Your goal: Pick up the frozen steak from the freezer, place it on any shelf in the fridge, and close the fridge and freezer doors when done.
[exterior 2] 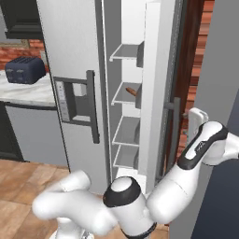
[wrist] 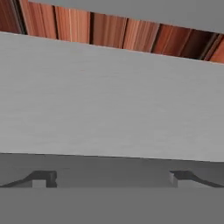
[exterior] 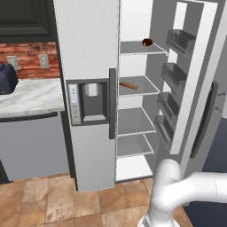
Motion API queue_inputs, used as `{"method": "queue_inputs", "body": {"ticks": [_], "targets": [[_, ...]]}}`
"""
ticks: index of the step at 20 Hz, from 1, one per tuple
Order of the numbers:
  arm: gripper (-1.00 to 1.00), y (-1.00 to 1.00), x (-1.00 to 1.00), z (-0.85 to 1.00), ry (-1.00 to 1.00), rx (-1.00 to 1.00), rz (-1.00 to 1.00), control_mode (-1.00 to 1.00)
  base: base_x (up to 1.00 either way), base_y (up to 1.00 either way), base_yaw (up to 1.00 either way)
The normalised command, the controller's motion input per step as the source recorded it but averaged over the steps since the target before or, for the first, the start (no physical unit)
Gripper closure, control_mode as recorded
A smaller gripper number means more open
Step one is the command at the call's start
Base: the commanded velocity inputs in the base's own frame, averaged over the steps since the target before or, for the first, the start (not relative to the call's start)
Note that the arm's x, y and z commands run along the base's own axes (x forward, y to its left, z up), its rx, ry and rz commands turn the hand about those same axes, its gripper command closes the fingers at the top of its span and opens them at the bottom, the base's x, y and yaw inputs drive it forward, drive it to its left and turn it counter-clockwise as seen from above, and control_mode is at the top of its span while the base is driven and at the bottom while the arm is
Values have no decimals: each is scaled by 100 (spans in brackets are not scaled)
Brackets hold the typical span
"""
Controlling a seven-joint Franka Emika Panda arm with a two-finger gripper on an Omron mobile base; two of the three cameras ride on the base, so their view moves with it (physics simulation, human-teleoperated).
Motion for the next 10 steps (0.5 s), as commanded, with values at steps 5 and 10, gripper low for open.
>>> {"method": "queue_inputs", "body": {"ticks": [5, 10], "targets": [[-100, -6, 57, -6, -25, -9, 12, -100, 0, 0, 0], [-100, -1, 45, -1, -29, -11, 13, -100, 0, 0, 0]]}}
